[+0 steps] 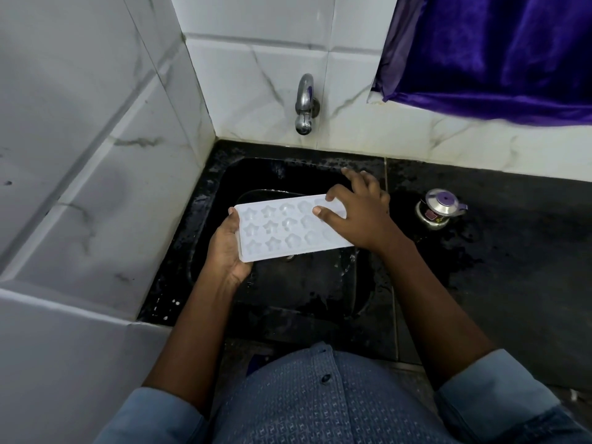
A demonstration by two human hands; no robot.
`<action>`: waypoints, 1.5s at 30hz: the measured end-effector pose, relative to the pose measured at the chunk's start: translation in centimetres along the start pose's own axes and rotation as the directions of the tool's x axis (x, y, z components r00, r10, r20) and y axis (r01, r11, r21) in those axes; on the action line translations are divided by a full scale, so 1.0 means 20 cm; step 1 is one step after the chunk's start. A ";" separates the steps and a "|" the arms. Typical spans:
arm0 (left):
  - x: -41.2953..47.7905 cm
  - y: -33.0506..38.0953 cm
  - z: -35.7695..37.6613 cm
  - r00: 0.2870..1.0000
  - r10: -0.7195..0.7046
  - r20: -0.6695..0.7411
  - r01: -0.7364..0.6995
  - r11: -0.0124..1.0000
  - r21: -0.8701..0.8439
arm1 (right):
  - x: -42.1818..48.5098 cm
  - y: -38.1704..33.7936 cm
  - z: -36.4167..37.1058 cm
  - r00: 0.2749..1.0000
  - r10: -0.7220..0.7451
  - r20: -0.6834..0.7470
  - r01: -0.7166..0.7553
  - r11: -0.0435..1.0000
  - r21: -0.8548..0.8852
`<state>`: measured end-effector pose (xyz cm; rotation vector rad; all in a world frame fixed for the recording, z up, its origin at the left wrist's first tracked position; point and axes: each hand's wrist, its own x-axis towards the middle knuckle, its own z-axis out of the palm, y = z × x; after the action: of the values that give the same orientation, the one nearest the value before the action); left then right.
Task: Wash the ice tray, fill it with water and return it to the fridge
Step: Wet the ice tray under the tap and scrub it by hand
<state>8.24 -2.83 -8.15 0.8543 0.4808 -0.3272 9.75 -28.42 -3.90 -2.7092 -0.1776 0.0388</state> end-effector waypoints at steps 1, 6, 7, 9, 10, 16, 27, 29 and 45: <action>0.00 0.00 0.00 1.000 -0.007 0.004 0.007 1.000 -0.001 | 0.00 -0.02 0.01 1.000 -0.011 0.016 0.012 1.000 -0.019; 0.00 -0.01 0.01 1.000 -0.013 -0.004 0.013 1.000 0.006 | 0.01 -0.05 0.03 0.997 0.034 0.071 -0.029 0.997 -0.068; 0.00 -0.01 0.01 1.000 -0.010 -0.003 0.010 1.000 0.007 | 0.01 -0.05 0.03 0.996 0.049 0.077 -0.042 0.996 -0.084; -0.01 -0.01 0.01 1.000 -0.011 -0.001 0.011 1.000 -0.002 | 0.01 -0.05 0.03 0.993 0.064 0.095 -0.055 0.993 -0.102; -0.01 0.00 0.01 1.000 -0.016 0.002 0.016 1.000 -0.003 | 0.01 -0.05 0.03 0.992 0.066 0.103 -0.056 0.994 -0.096; -0.04 0.00 0.03 1.000 -0.017 0.015 0.017 1.000 -0.006 | 0.01 -0.06 0.03 0.991 0.065 0.116 -0.058 0.996 -0.067; -0.03 0.00 0.01 1.000 -0.007 -0.010 0.007 1.000 0.000 | 0.01 -0.06 0.04 0.989 0.056 0.140 -0.045 0.996 -0.081; -0.03 -0.01 0.01 1.000 0.001 -0.011 0.000 1.000 0.008 | 0.01 -0.06 0.04 0.989 0.058 0.136 -0.049 0.996 -0.069; -0.04 -0.01 0.03 1.000 0.004 -0.016 -0.004 1.000 0.022 | -0.02 -0.03 0.01 0.991 0.053 0.125 -0.044 0.996 -0.074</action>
<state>7.68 -3.37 -7.62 0.8802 0.4909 -0.3225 9.32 -27.86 -3.94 -2.7826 -0.1535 0.2240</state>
